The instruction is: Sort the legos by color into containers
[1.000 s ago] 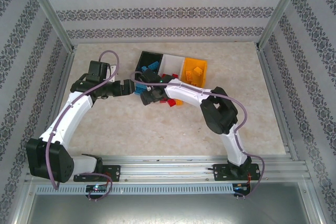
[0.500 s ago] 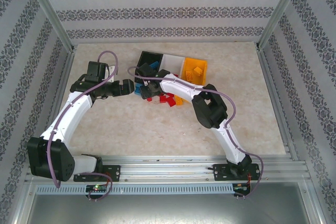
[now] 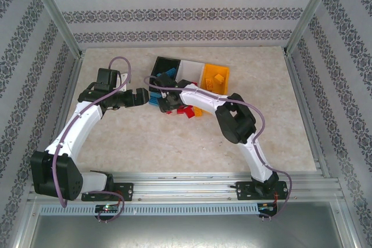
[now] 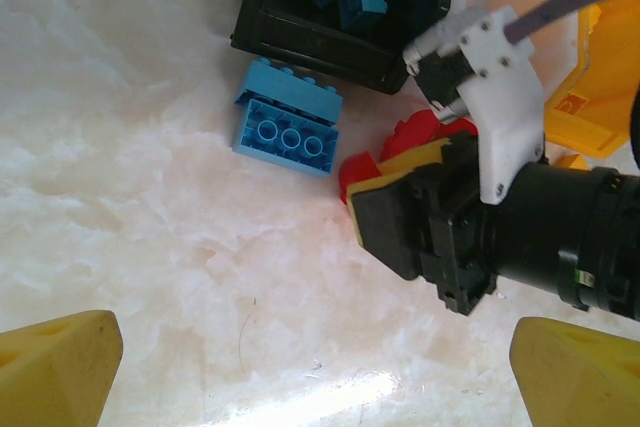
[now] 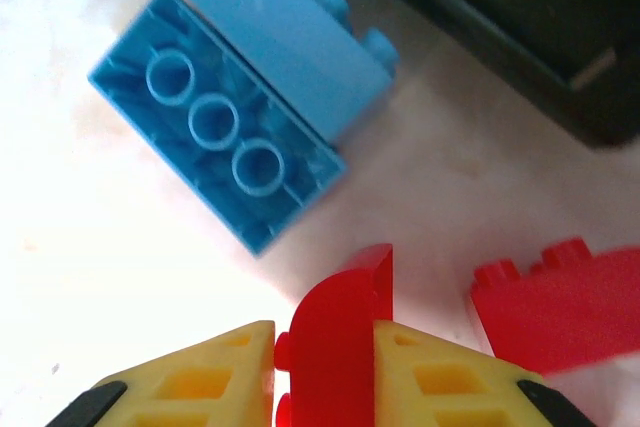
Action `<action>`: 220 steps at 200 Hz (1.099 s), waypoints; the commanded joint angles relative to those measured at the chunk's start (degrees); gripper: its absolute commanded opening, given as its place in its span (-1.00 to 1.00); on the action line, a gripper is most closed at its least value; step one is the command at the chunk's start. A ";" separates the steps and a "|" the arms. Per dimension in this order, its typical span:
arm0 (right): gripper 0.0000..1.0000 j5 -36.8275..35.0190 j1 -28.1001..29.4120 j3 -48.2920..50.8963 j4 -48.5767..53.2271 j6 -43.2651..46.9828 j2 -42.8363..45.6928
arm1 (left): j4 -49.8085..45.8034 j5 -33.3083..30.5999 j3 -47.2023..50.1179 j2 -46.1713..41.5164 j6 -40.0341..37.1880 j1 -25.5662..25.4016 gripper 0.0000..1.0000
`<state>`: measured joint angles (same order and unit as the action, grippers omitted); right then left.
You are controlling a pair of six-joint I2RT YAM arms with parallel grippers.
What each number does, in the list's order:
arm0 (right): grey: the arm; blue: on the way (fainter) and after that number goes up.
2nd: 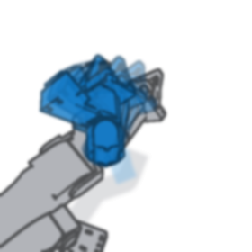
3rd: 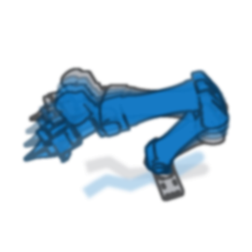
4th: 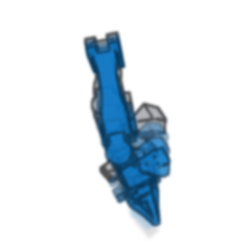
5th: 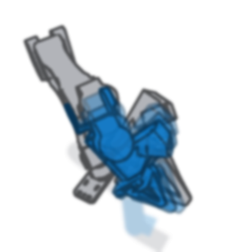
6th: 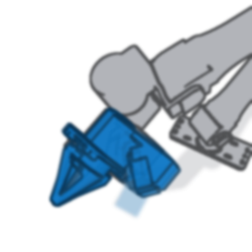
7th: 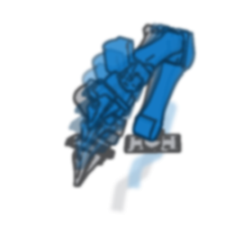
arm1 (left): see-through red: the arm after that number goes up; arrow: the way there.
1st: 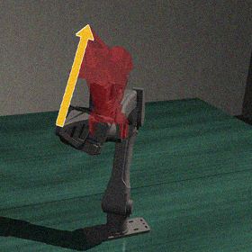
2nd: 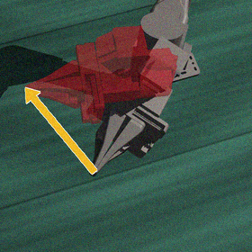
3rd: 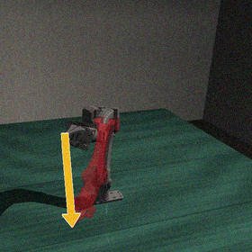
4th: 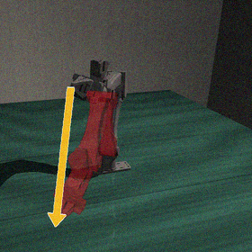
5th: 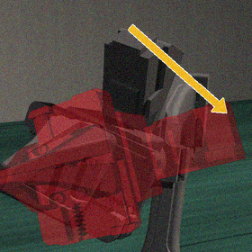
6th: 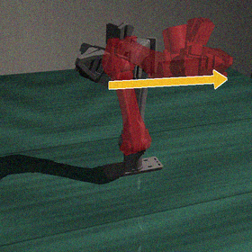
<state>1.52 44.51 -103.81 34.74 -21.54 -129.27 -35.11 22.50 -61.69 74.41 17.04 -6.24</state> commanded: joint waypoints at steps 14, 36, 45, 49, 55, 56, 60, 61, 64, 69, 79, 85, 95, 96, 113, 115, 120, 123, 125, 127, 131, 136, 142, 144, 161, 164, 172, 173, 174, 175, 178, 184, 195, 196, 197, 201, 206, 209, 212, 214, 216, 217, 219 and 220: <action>-0.42 -1.27 0.72 4.53 -0.79 -1.22 8.48 | 1.45 1.04 0.63 0.47 0.97 0.82 1.00; -0.42 -2.55 0.36 6.82 -1.58 -0.69 13.09 | 1.63 1.10 0.79 0.49 1.02 0.85 1.00; -0.42 -3.13 0.06 7.30 -1.66 -0.24 14.58 | 1.71 1.39 0.89 0.60 1.07 0.84 1.00; -0.42 -3.40 -0.29 7.38 -1.62 0.02 15.15 | 1.71 1.50 0.91 0.73 1.07 0.80 1.00; -0.42 -3.91 -0.82 7.40 -1.60 0.60 15.89 | 1.80 1.75 0.92 0.90 1.18 0.81 1.00; -0.42 -4.04 -0.87 7.39 -1.61 0.66 15.98 | 1.80 1.88 0.90 0.91 1.17 0.85 1.00; -0.41 -4.59 -1.24 7.35 -1.46 1.04 16.33 | 1.80 2.19 0.93 1.12 1.22 0.82 1.00; -0.41 -4.73 -1.30 7.33 -1.44 1.14 16.42 | 1.80 2.28 0.95 1.19 1.28 0.85 1.00; -0.41 -5.20 -1.67 7.23 -1.37 1.53 16.56 | 1.85 2.60 1.03 1.33 1.32 0.86 1.00; -0.41 -6.15 -2.21 6.88 -1.07 2.18 16.77 | 1.97 3.15 1.02 1.56 1.40 0.85 1.00; -0.41 -7.52 -3.50 5.67 -0.17 3.22 16.62 | 2.13 4.75 1.05 2.47 1.53 0.85 1.00; -0.41 -7.80 -4.40 4.90 0.22 3.93 16.37 | 2.29 6.03 1.04 2.93 1.66 0.87 1.00; -0.40 -8.36 -5.89 3.76 0.25 5.17 15.72 | 2.51 7.98 0.87 4.01 1.80 0.83 1.00; -0.41 -8.41 -6.00 3.69 0.29 5.31 15.63 | 2.51 8.16 0.87 4.08 1.83 0.81 1.00; -0.40 -8.81 -8.28 0.59 1.31 6.95 13.36 | 2.64 10.57 0.70 5.63 1.92 0.86 1.00; -0.40 -8.88 -8.54 0.26 1.30 7.13 13.06 | 2.67 10.79 0.74 5.80 1.94 0.81 1.00; -0.40 -9.05 -9.20 -0.48 1.17 7.55 12.36 | 2.76 11.45 0.78 6.14 2.00 0.80 1.00; -0.40 -9.10 -9.47 -0.94 1.12 7.83 11.93 | 2.77 11.81 0.74 6.42 2.02 0.85 1.00; -0.40 -9.10 -9.67 -1.22 1.12 7.96 11.65 | 2.77 12.00 0.75 6.51 2.01 0.83 1.00; -0.40 -9.19 -9.96 -1.57 1.07 8.10 11.27 | 2.81 12.21 0.77 6.64 2.05 0.80 1.00; -0.40 -9.21 -10.46 -2.41 1.31 8.36 10.55 | 2.90 12.60 0.78 6.93 2.09 0.84 1.00; -0.40 -9.25 -10.94 -3.48 1.65 8.68 9.62 | 3.02 13.01 0.73 7.19 2.19 0.73 1.00; -0.39 -9.41 -11.51 -5.32 2.22 9.07 8.43 | 3.10 13.32 0.77 7.47 2.31 0.72 1.00; -0.38 -9.36 -11.70 -5.85 2.38 9.13 7.96 | 3.12 13.35 0.85 7.49 2.30 0.75 1.00; -0.18 -8.91 -13.12 -11.30 5.12 9.74 4.23 | 3.20 13.35 0.80 7.83 2.22 0.74 1.00; -0.13 -8.90 -13.28 -12.43 5.76 9.72 3.66 | 3.21 13.31 0.94 7.83 2.23 0.73 1.00; -0.01 -8.86 -13.58 -14.54 7.42 9.67 2.60 | 3.29 13.36 0.95 7.91 2.22 0.72 1.00; 0.00 -8.84 -13.62 -14.78 7.57 9.59 2.52 | 3.30 13.36 0.95 7.88 2.26 0.75 1.00; 0.01 -8.91 -13.64 -14.99 7.64 9.54 2.49 | 3.30 13.40 0.91 7.91 2.24 0.73 1.00; 0.02 -8.91 -13.65 -15.09 7.76 9.56 2.47 | 3.30 13.42 0.94 7.93 2.27 0.72 1.00; 0.04 -8.88 -13.66 -15.30 7.95 9.56 2.44 | 3.34 13.49 1.03 7.91 2.26 0.78 1.00; 0.07 -8.84 -13.53 -15.04 7.90 9.52 3.00 | 3.38 13.53 1.00 7.94 2.21 0.72 1.00; 0.10 -8.72 -13.03 -12.27 6.10 9.03 5.24 | 3.47 13.70 1.00 7.97 2.28 0.65 1.00; 0.11 -8.68 -13.00 -12.11 5.85 8.96 5.51 | 3.47 13.70 1.02 7.96 2.29 0.68 1.00; 0.11 -8.66 -12.89 -11.81 5.59 8.92 5.83 | 3.47 13.71 1.04 7.95 2.25 0.65 1.00; 0.11 -8.66 -12.52 -10.00 4.82 8.84 7.01 | 3.64 13.76 1.11 7.99 2.32 0.67 1.00; 0.11 -8.71 -11.96 -8.10 3.91 8.71 8.52 | 3.66 13.84 1.13 7.88 2.35 0.62 1.00; 0.11 -8.57 -11.54 -6.96 3.36 8.66 9.36 | 3.70 13.87 1.12 7.90 2.35 0.62 1.00; 0.12 -8.55 -11.10 -5.74 3.05 8.54 10.39 | 3.78 13.92 1.20 7.88 2.36 0.64 1.00; 0.12 -8.55 -10.82 -4.94 2.81 8.47 10.89 | 3.86 13.89 1.19 7.82 2.34 0.60 1.00; 0.12 -8.55 -10.49 -4.15 2.57 8.30 11.48 | 3.90 13.89 1.24 7.71 2.37 0.57 1.00; 0.12 -8.51 -10.36 -3.96 2.50 8.28 11.75 | 3.91 13.89 1.27 7.70 2.38 0.55 1.00; 0.12 -8.47 -10.02 -3.00 2.28 8.16 12.31 | 3.95 13.95 1.30 7.66 2.38 0.58 1.00; 0.12 -8.47 -9.91 -2.77 2.18 8.08 12.61 | 4.02 14.01 1.31 7.63 2.39 0.55 1.00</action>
<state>-6.66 31.24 -112.66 37.98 -13.08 -124.18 -33.41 34.85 -61.23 82.06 18.70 -6.24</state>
